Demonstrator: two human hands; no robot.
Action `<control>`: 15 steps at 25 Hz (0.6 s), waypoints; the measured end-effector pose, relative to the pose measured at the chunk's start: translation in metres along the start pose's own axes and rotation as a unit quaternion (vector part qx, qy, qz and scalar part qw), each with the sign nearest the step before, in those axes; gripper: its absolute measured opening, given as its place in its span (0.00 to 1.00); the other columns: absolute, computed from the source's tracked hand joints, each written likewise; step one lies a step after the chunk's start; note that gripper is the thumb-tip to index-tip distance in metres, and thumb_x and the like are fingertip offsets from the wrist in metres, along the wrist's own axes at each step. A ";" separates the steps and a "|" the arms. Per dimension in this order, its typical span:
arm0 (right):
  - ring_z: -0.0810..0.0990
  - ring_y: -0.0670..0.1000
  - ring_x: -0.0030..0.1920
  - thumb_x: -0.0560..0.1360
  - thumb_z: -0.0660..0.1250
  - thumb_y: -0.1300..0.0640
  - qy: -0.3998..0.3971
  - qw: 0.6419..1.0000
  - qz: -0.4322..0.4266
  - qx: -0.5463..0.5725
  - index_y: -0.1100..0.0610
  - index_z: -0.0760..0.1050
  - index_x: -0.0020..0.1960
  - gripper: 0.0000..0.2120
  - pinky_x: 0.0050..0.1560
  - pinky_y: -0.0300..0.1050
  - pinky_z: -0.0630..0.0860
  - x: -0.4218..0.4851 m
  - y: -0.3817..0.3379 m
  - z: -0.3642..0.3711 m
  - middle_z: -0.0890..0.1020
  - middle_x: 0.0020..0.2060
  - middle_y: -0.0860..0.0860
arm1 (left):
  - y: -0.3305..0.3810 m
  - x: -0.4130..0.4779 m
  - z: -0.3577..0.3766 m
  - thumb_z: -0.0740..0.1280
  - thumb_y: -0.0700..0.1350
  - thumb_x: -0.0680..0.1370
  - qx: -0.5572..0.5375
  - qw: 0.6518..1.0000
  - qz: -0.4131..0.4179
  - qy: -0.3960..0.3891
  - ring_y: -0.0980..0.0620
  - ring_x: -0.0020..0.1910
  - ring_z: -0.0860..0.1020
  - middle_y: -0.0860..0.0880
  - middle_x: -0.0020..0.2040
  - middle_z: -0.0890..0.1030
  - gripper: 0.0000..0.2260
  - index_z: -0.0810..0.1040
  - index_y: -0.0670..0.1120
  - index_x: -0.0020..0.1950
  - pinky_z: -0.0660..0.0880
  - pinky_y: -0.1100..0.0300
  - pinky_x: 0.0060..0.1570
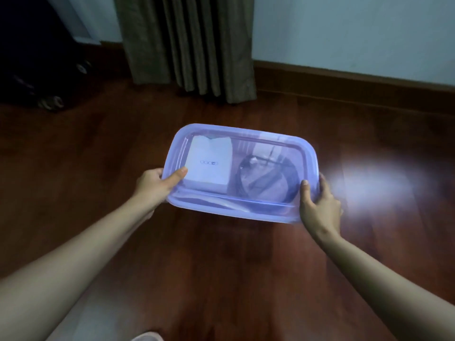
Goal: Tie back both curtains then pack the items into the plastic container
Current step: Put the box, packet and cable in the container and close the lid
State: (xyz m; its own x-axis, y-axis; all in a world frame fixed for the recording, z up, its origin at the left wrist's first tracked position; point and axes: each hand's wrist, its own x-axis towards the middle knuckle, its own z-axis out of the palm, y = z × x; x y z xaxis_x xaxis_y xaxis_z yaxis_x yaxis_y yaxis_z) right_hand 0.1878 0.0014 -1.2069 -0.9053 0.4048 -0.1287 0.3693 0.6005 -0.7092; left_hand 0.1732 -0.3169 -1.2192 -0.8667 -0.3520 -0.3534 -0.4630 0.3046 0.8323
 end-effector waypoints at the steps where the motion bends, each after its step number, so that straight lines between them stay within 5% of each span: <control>1: 0.74 0.65 0.62 0.77 0.57 0.43 -0.007 1.000 -0.015 0.026 0.53 0.62 0.73 0.27 0.67 0.57 0.66 0.001 -0.020 0.011 0.78 0.61 0.62 | 0.005 0.007 -0.023 0.72 0.60 0.69 0.001 1.000 0.008 0.019 0.47 0.35 0.78 0.46 0.35 0.81 0.17 0.80 0.45 0.37 0.73 0.56 0.38; 7: 0.75 0.61 0.62 0.77 0.60 0.46 -0.078 0.992 -0.067 0.070 0.53 0.61 0.73 0.27 0.61 0.51 0.69 -0.021 -0.135 0.068 0.78 0.61 0.58 | 0.025 0.056 -0.153 0.71 0.60 0.70 -0.006 0.998 0.030 0.058 0.45 0.44 0.82 0.43 0.44 0.84 0.20 0.82 0.43 0.47 0.79 0.48 0.49; 15: 0.81 0.50 0.51 0.75 0.65 0.44 -0.167 0.979 -0.068 0.091 0.44 0.63 0.71 0.26 0.55 0.50 0.77 -0.054 -0.238 0.104 0.80 0.46 0.43 | 0.048 0.090 -0.268 0.70 0.57 0.72 0.009 0.999 -0.005 0.046 0.46 0.43 0.82 0.45 0.43 0.83 0.17 0.81 0.43 0.49 0.79 0.53 0.44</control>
State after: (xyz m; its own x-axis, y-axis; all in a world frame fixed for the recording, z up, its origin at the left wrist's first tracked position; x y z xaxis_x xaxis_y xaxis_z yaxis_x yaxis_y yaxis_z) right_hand 0.1273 -0.2351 -1.1029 -0.9732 0.0631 -0.2213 0.2235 0.4875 -0.8440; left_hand 0.1231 -0.5707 -1.0970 -0.8416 -0.4350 -0.3202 -0.4755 0.3154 0.8212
